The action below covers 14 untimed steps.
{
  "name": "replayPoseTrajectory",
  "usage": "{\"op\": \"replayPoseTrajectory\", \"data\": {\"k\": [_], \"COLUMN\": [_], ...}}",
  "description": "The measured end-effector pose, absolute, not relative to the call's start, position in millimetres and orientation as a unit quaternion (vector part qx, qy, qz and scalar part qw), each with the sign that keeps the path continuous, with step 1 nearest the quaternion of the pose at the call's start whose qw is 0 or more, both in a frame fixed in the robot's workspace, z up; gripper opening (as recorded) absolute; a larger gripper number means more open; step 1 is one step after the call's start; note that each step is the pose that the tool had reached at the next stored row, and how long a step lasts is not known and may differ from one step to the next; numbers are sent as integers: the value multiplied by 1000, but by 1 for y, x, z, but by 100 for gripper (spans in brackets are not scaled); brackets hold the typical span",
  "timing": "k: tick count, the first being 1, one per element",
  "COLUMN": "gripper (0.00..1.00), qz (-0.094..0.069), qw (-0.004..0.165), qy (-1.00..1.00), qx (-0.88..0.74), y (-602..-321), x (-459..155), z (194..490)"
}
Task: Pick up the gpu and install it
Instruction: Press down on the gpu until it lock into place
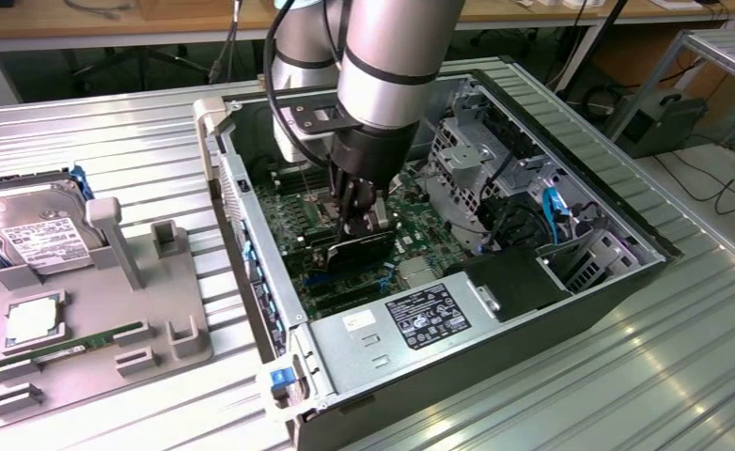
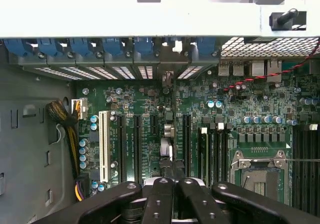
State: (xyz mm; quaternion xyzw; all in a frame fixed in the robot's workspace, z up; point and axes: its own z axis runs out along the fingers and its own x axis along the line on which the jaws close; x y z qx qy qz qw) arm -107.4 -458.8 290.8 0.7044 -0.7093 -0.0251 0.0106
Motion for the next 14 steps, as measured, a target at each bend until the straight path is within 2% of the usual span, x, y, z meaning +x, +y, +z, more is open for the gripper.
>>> {"op": "replayPoseTrajectory", "data": {"k": [14], "gripper": [11], "qz": [-22], "qw": [7], "qy": [-709], "qx": [704], "y": [-457], "x": [-114], "z": [289]}}
